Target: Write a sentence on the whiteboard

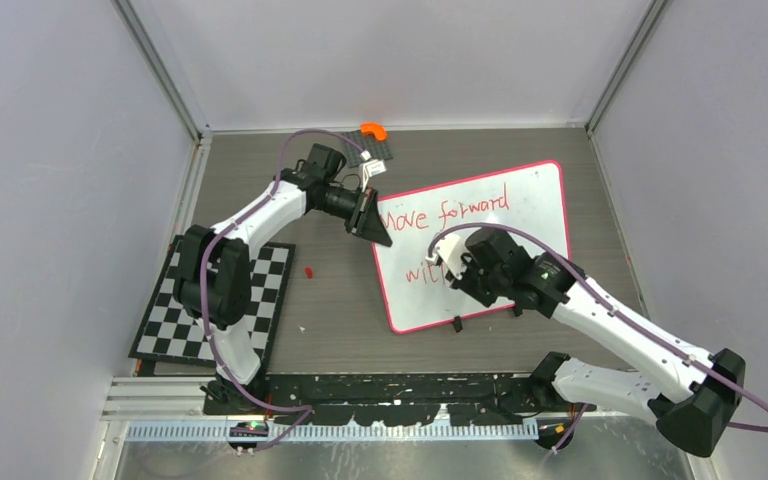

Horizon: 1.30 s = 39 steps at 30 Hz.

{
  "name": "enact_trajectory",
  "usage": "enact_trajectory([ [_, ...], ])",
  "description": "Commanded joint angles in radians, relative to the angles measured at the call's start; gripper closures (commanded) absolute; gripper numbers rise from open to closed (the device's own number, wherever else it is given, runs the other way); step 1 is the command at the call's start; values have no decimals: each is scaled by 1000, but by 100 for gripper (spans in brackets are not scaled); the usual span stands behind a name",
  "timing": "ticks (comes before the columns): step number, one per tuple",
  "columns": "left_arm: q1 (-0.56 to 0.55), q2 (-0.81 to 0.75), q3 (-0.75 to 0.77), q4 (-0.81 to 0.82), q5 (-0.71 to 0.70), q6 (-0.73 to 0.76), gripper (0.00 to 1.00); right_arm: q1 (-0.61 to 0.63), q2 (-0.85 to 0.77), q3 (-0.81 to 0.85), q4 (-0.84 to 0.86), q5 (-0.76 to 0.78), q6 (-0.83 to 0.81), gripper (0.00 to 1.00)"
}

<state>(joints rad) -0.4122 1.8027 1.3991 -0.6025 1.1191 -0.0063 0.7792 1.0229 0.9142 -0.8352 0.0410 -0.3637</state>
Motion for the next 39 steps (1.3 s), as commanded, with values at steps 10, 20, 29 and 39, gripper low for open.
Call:
enact_trajectory([
  [10, -23, 12, 23, -45, -23, 56, 66, -214, 0, 126, -24, -168, 48, 100],
  [20, -36, 10, 6, -22, -18, 52, 66, -373, -19, 155, -115, -409, 67, 100],
  [29, -50, 23, 2, -10, -20, 38, 81, -465, -47, 107, -87, -469, 118, 100],
  [39, -51, 33, 12, -8, -32, 29, 100, -479, -100, 54, -8, -312, 135, 100],
])
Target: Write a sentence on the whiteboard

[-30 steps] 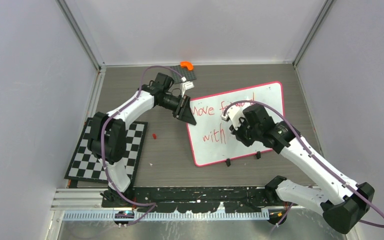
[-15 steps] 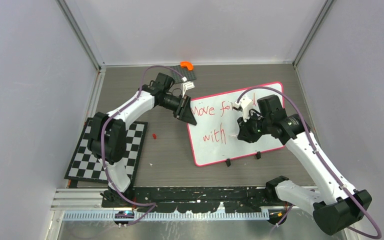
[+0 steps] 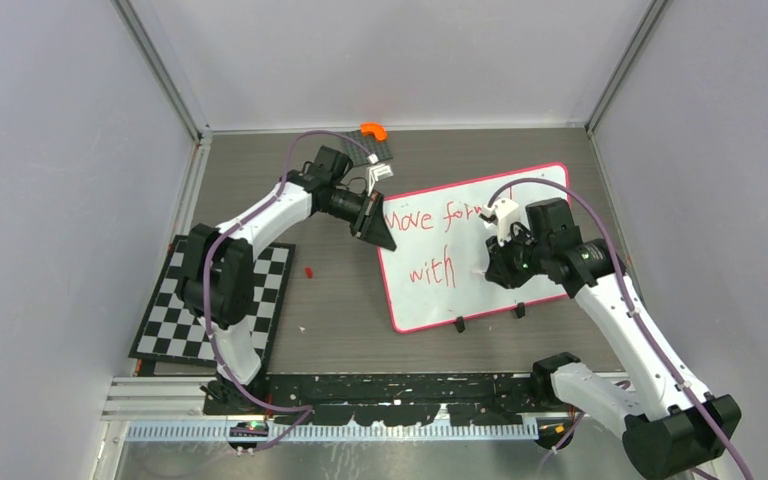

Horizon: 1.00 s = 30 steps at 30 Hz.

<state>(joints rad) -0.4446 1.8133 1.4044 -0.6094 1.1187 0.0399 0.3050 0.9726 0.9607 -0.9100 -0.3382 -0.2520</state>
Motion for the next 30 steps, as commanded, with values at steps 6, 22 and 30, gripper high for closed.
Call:
enact_trajectory([
  [6, -17, 19, 10, -18, -53, -7, 100, -6, -77, 40, 71, 120, 35, 100],
  [22, 32, -59, 37, -107, -293, 56, 100, -7, -54, 45, 119, 98, 50, 100],
  [30, 30, -43, 41, -90, -292, 35, 100, -6, -39, 20, 160, 113, 59, 100],
])
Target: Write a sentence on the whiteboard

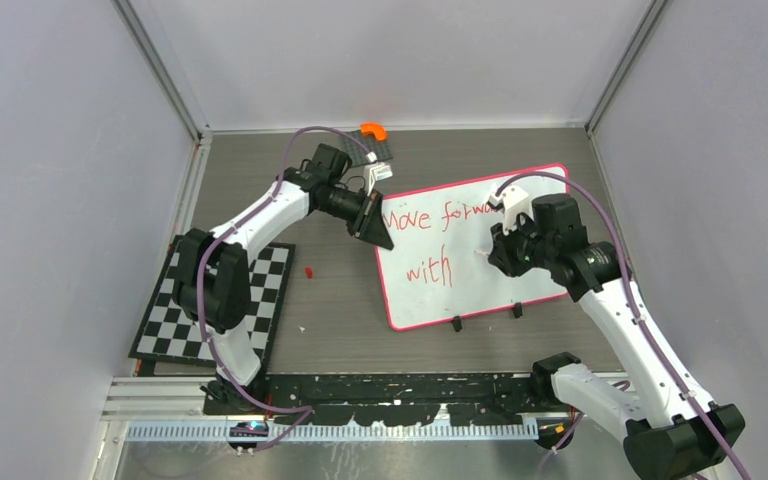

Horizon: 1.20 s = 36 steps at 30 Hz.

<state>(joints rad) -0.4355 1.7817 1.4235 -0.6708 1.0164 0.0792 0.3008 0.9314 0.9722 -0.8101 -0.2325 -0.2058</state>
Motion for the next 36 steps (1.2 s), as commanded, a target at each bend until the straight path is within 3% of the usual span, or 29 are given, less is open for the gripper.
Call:
enact_trajectory([
  [1, 21, -10, 23, -30, -186, -7, 100, -2, 3, 8, 62, 16, 10, 100],
  [18, 17, 6, 33, -30, -161, -11, 100, 3, 57, 3, 122, 56, 22, 100],
  [36, 17, 30, 38, -30, -153, -6, 100, 15, 59, -52, 37, 46, -56, 100],
])
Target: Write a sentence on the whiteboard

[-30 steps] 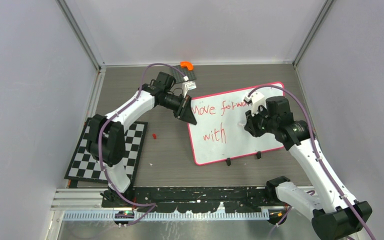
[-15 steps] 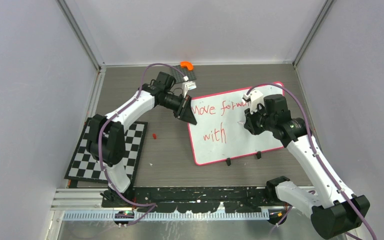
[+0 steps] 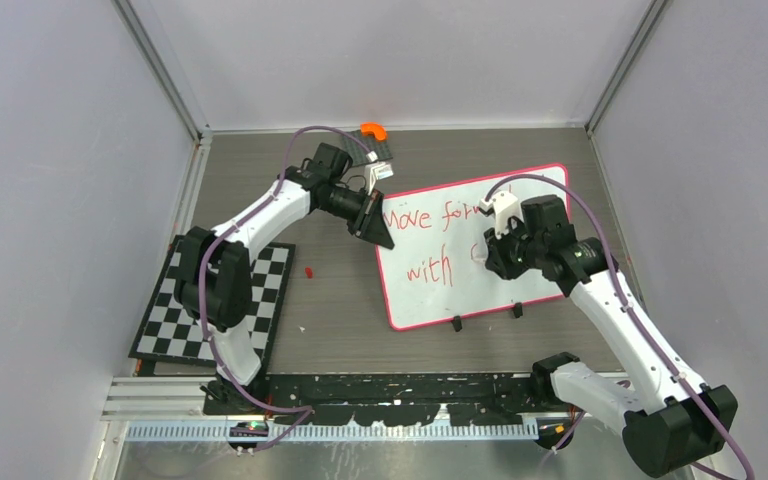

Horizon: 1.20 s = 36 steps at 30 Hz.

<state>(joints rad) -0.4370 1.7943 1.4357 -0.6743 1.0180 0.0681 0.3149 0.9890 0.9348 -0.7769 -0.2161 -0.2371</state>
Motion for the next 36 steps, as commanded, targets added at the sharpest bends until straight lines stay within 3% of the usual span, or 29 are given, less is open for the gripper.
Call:
enact_trajectory([
  [1, 18, 18, 27, -28, -154, 5, 100, 1, 0, -16, -2, 31, -26, 100],
  [17, 18, 20, 20, -26, -152, 10, 100, 36, 63, -39, -91, -12, -85, 100],
  [23, 18, 23, 22, -29, -149, 12, 100, 39, 39, 10, -113, -107, -86, 100],
  [36, 18, 22, 20, -33, -148, 15, 100, 39, 65, 42, 10, -9, -13, 100],
])
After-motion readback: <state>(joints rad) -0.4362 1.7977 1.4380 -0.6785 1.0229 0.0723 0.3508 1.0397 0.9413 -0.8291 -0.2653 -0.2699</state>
